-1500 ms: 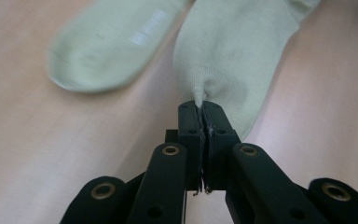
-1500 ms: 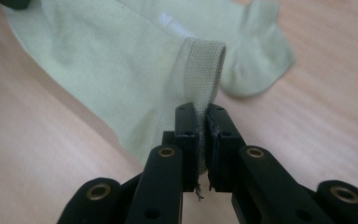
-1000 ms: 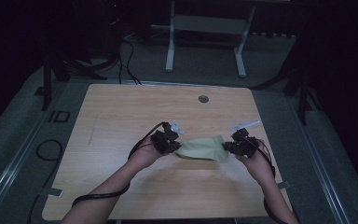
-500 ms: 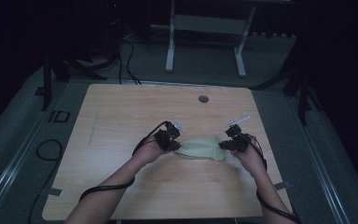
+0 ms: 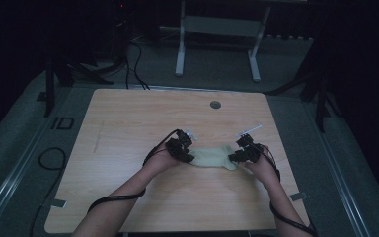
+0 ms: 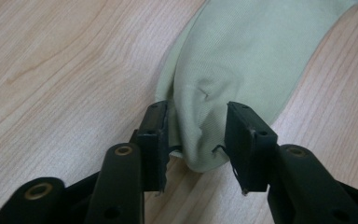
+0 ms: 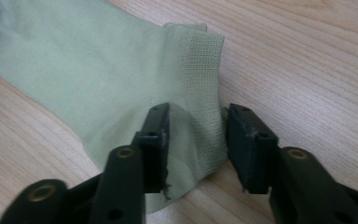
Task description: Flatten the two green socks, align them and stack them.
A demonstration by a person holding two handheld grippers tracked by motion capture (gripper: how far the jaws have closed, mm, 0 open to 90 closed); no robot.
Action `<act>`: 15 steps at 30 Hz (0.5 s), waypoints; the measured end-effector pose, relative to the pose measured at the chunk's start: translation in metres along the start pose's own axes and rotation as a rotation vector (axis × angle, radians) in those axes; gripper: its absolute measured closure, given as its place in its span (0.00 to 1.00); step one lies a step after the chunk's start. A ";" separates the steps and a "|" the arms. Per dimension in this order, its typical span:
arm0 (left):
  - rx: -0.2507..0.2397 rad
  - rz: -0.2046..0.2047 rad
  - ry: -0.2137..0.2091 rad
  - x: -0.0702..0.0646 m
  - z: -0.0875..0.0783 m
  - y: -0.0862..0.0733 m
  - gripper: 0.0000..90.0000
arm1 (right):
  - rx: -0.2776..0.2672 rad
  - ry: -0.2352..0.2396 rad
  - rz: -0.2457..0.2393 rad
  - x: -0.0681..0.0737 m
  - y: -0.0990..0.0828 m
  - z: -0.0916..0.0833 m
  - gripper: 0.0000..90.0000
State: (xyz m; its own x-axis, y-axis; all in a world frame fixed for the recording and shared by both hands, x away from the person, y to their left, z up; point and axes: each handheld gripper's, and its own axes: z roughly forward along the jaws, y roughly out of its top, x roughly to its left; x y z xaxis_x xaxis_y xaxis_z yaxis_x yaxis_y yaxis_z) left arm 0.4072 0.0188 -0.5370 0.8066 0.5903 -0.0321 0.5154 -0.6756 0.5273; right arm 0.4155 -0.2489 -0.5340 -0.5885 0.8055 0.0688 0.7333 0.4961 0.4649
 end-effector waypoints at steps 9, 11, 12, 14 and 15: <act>-0.129 -0.068 -0.023 -0.004 -0.025 0.000 0.34 | -0.080 -0.017 -0.010 0.004 0.000 -0.017 0.44; -0.154 -0.072 -0.028 -0.005 -0.029 -0.003 0.17 | -0.116 -0.015 -0.022 0.006 -0.002 -0.023 0.39; -0.175 -0.070 -0.022 -0.006 -0.032 -0.005 0.15 | -0.129 -0.013 -0.028 0.007 -0.003 -0.025 0.36; -0.206 -0.058 -0.012 -0.009 -0.035 -0.009 0.14 | -0.138 0.002 -0.019 0.007 -0.005 -0.028 0.33; -0.222 -0.060 -0.016 -0.009 -0.036 -0.011 0.10 | -0.126 0.029 -0.014 0.007 -0.006 -0.029 0.30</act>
State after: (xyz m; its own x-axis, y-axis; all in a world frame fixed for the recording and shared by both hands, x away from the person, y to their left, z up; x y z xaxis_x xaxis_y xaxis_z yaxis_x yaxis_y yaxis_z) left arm 0.3838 0.0363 -0.5117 0.7821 0.6178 -0.0813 0.4874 -0.5252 0.6975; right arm 0.3969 -0.2560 -0.5105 -0.6090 0.7885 0.0859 0.6778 0.4610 0.5728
